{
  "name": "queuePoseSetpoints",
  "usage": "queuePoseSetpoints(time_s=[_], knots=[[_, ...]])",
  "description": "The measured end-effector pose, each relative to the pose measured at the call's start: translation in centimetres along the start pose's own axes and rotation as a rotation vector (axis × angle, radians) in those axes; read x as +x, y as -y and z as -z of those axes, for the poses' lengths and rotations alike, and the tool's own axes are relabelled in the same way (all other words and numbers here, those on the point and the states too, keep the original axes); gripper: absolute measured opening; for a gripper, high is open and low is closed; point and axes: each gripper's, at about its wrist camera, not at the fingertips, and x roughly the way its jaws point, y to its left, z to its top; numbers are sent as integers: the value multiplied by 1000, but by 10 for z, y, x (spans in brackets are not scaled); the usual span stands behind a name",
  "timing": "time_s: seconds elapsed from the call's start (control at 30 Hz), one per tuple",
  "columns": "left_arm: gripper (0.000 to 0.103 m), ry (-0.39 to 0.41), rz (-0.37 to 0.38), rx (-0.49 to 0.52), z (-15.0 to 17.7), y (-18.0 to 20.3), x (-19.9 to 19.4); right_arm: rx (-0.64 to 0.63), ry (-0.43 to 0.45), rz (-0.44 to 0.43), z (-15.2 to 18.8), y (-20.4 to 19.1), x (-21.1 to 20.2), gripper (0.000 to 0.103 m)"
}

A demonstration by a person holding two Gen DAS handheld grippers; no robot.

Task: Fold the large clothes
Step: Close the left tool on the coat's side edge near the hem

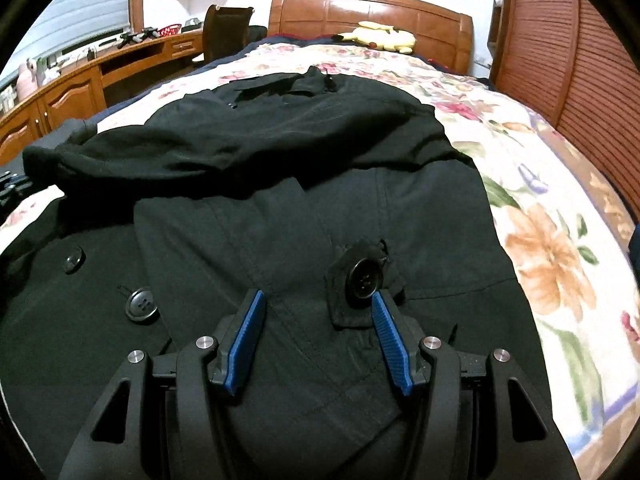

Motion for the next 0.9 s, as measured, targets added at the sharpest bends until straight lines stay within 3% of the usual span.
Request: queuePoseSetpoints(time_s=[0.23, 0.4, 0.43, 0.5, 0.6, 0.7, 0.9], knots=[[4, 5, 26, -30, 19, 0, -24, 7, 11, -3, 3, 2, -2, 58], [5, 29, -20, -17, 17, -4, -24, 3, 15, 2, 4, 0, -3, 58], [8, 22, -22, -21, 18, -5, -20, 3, 15, 3, 4, -1, -4, 58], [45, -14, -8, -31, 19, -10, -9, 2, 14, 3, 5, 0, -4, 58], [62, -29, 11, -43, 20, -12, -1, 0, 20, 8, 5, -1, -5, 58], [66, -3, 6, -50, 15, -9, -3, -7, 24, 18, 6, -3, -6, 58], [63, 19, -16, -21, -3, -2, 7, -9, 28, 19, 6, -4, -6, 58]])
